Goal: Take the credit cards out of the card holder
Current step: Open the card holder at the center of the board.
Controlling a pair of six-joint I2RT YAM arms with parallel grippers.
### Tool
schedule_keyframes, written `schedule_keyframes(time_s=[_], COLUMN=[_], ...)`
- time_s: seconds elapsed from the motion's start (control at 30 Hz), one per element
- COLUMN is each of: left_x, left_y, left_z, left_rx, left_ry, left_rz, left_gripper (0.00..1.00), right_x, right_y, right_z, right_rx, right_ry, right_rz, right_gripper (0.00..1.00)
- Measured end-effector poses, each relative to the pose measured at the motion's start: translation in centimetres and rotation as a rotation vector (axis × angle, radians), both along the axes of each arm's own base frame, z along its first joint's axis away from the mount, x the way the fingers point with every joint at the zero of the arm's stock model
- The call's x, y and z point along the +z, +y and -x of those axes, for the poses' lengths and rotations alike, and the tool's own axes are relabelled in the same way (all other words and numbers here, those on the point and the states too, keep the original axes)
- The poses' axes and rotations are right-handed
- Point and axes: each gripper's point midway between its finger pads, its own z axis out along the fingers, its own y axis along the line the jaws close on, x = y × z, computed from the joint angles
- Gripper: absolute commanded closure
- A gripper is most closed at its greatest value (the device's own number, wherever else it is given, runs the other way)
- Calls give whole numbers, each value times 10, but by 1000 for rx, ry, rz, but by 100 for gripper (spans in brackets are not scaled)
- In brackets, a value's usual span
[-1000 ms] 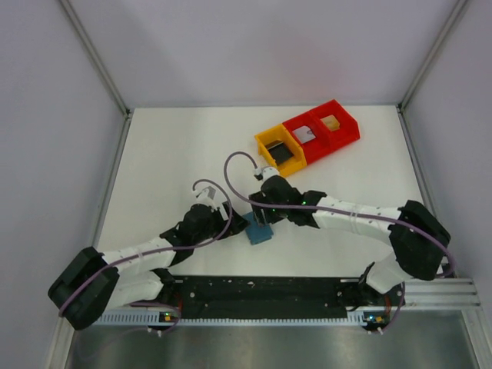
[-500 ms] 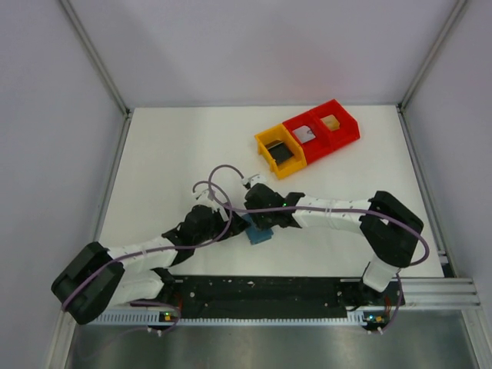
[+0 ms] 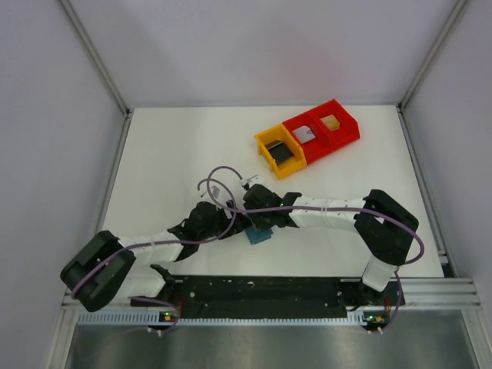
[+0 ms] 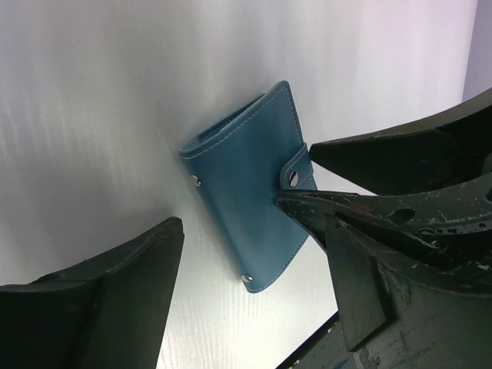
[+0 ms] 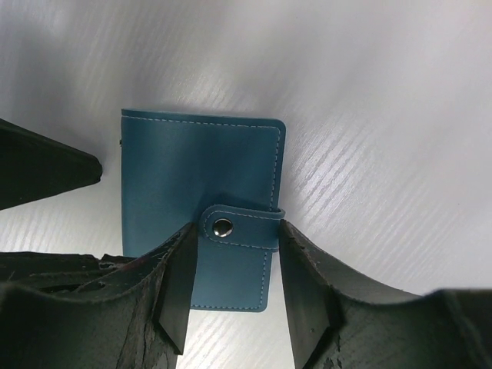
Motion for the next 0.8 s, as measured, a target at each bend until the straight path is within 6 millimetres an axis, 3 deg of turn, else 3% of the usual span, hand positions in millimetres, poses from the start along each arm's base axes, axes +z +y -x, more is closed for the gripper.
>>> schedule_keyframes(time_s=[0.17, 0.4, 0.7, 0.8], left_x=[-2, -9, -20, -19], left_y=[-4, -5, -2, -3], left_z=[-3, -3, 1, 0], left_rx=[3, 10, 17, 18], left_ry=[12, 42, 81, 79], left_rz=[5, 4, -17, -13], left_gripper=[30, 52, 100, 100], right_x=[0, 1, 3, 4], right_y=[0, 3, 7, 9], right_z=[-1, -1, 0, 0], right_rx=[-3, 1, 10, 13], right_ry=[-4, -3, 2, 6], right_rz=[1, -12, -34, -45], right_gripper=[60, 69, 80, 89])
